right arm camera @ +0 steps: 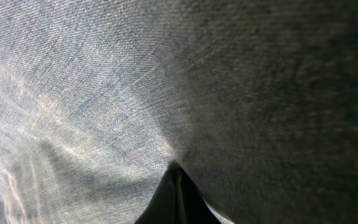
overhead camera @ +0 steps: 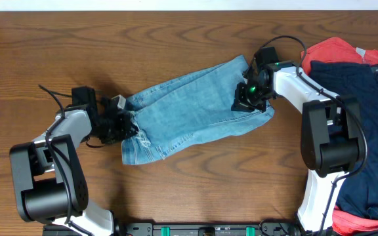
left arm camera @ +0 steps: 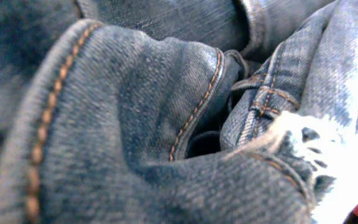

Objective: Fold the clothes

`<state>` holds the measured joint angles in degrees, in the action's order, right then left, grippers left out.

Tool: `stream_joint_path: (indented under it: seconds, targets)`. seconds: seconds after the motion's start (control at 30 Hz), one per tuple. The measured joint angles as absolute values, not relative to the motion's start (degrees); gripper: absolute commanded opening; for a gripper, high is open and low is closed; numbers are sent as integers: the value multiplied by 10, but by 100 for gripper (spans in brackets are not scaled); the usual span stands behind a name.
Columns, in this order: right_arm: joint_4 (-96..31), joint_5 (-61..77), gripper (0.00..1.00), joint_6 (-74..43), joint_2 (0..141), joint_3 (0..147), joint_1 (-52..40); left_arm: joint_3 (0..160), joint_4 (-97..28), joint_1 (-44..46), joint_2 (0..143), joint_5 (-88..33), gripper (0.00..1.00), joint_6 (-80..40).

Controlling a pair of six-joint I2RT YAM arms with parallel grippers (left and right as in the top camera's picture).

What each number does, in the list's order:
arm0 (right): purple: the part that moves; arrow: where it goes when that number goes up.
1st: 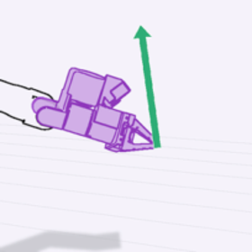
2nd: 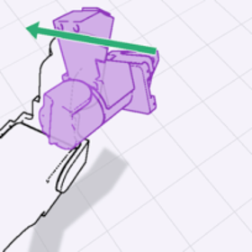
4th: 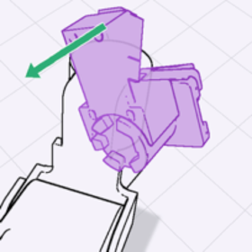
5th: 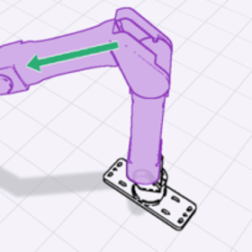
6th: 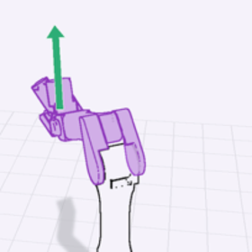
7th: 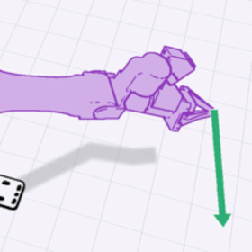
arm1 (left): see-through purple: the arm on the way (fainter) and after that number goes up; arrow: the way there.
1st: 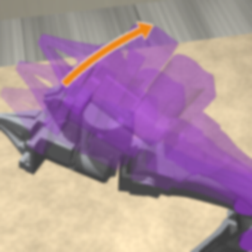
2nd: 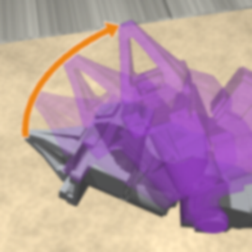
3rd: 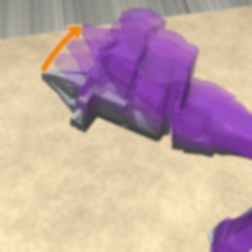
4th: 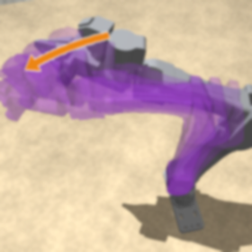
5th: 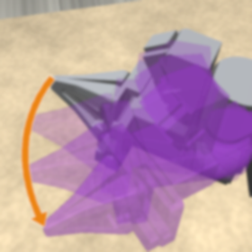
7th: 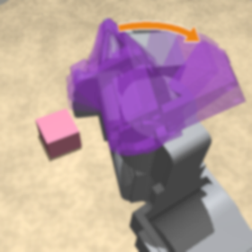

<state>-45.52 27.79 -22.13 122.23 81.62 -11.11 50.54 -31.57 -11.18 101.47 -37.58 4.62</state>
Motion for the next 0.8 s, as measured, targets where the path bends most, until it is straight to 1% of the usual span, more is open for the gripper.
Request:
stream_joint_path:
  seconds: [0.2,0.3,0.43,0.6,0.7,0.8]
  targets:
    - [-516,246,1,-195,1196,800,-122,577,-530,-152,1006,-333,6,27]
    - [-539,214,1,-181,1164,790,-120,645,-606,-181,981,-300,6,23]
    - [-547,208,1,-154,1097,787,-122,715,-642,-189,928,-271,6,23]
    - [-515,267,1,-123,1045,787,-156,728,-652,-172,877,-257,6,19]
    - [-472,293,1,-119,1049,787,-209,728,-658,-158,875,-252,6,16]
    - [-407,295,1,-135,1064,787,-282,728,-658,-148,875,-250,6,15]
